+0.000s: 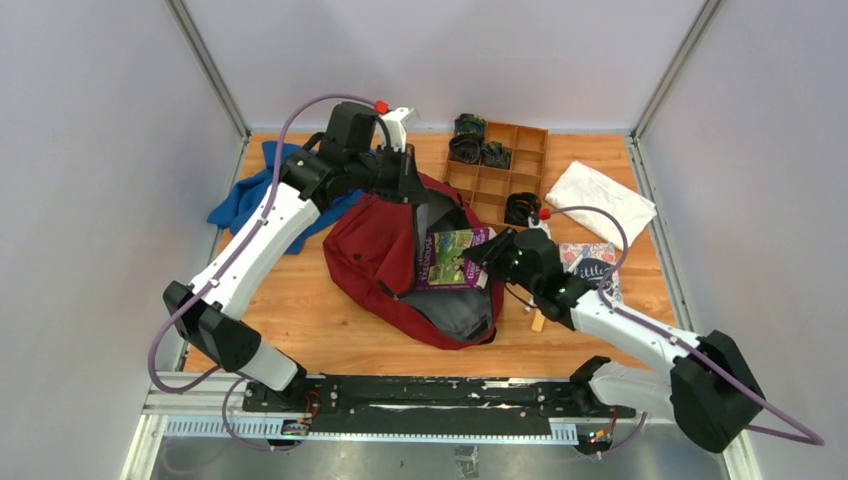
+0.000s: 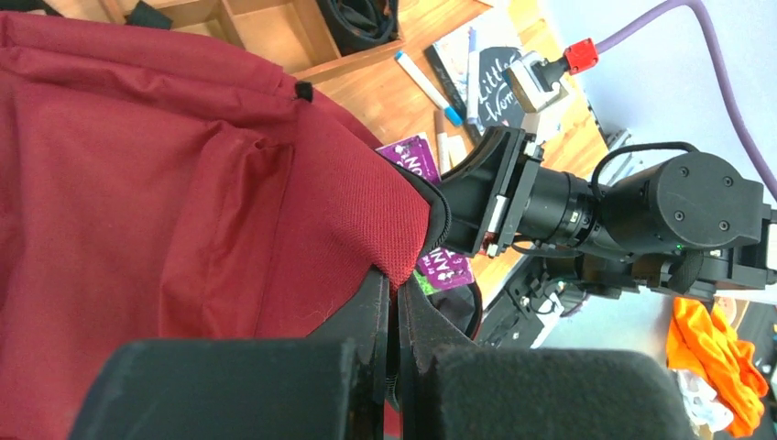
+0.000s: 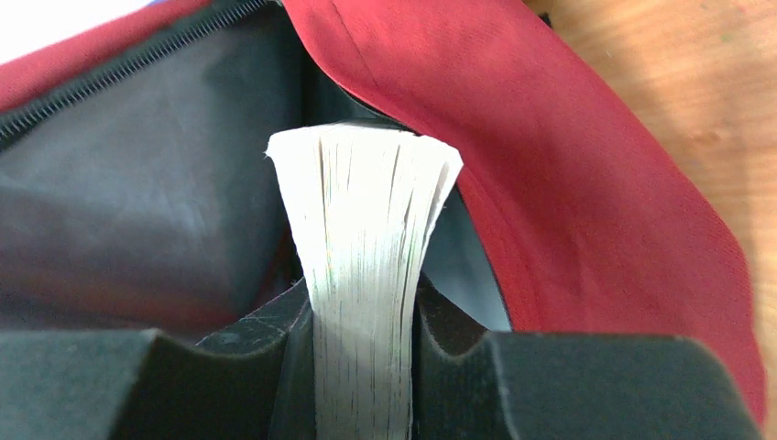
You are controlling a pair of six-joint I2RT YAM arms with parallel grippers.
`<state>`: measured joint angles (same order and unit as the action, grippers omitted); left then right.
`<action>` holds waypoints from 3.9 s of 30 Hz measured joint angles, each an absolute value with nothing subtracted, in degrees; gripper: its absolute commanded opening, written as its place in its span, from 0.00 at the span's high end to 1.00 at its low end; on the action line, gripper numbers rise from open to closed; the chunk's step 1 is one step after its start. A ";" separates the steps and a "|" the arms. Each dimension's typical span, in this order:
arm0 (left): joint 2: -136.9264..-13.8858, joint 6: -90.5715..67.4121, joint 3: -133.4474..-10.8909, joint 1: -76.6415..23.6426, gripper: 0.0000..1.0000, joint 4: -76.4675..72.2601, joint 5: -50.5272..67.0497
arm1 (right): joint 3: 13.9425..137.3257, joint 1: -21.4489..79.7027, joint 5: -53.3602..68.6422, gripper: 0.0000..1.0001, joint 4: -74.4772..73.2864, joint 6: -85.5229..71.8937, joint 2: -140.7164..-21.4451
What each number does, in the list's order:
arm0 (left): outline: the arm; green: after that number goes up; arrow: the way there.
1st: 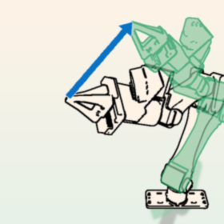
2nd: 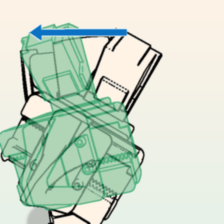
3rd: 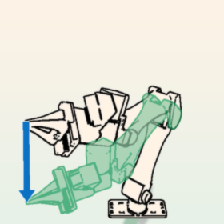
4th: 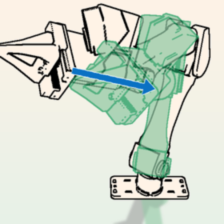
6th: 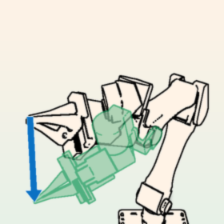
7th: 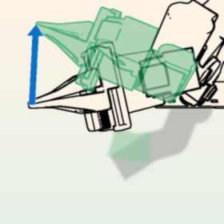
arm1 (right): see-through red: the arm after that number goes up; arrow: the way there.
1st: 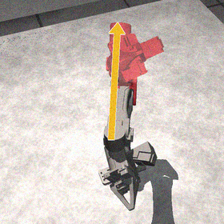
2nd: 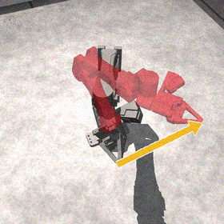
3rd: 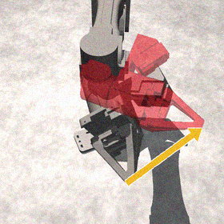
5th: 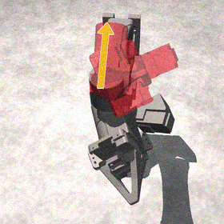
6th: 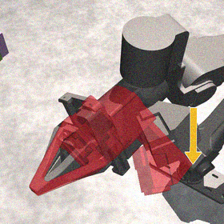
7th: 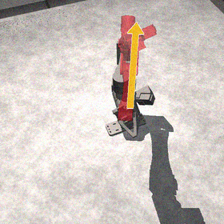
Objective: Pack the student bag
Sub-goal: Place the book in the student bag, then move the stationery to the center of the board.
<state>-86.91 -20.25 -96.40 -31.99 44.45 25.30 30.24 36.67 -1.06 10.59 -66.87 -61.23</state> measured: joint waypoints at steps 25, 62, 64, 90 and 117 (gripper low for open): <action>-88.71 -24.10 -94.19 -30.87 1.00 39.27 34.76 | 40.36 44.99 -12.19 1.00 38.63 -77.43 -94.15; -88.33 -30.39 -88.79 -29.78 1.00 32.95 35.90 | 42.68 50.17 -11.88 0.05 39.64 -73.32 -100.44; -88.03 -30.15 -88.36 -29.54 1.00 32.95 35.79 | 40.88 50.15 -8.99 0.04 40.12 -72.40 -100.20; -85.76 -28.73 -85.17 -28.60 1.00 30.15 38.09 | 37.63 50.15 5.45 1.00 25.45 -62.89 -87.96; -83.20 -28.47 -81.49 -28.18 1.00 26.79 42.85 | 32.97 50.06 -10.26 0.47 15.44 -59.00 -69.47</action>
<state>-83.20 -28.47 -81.49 -28.18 26.79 42.85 32.97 50.06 -10.26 15.44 -59.00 -69.47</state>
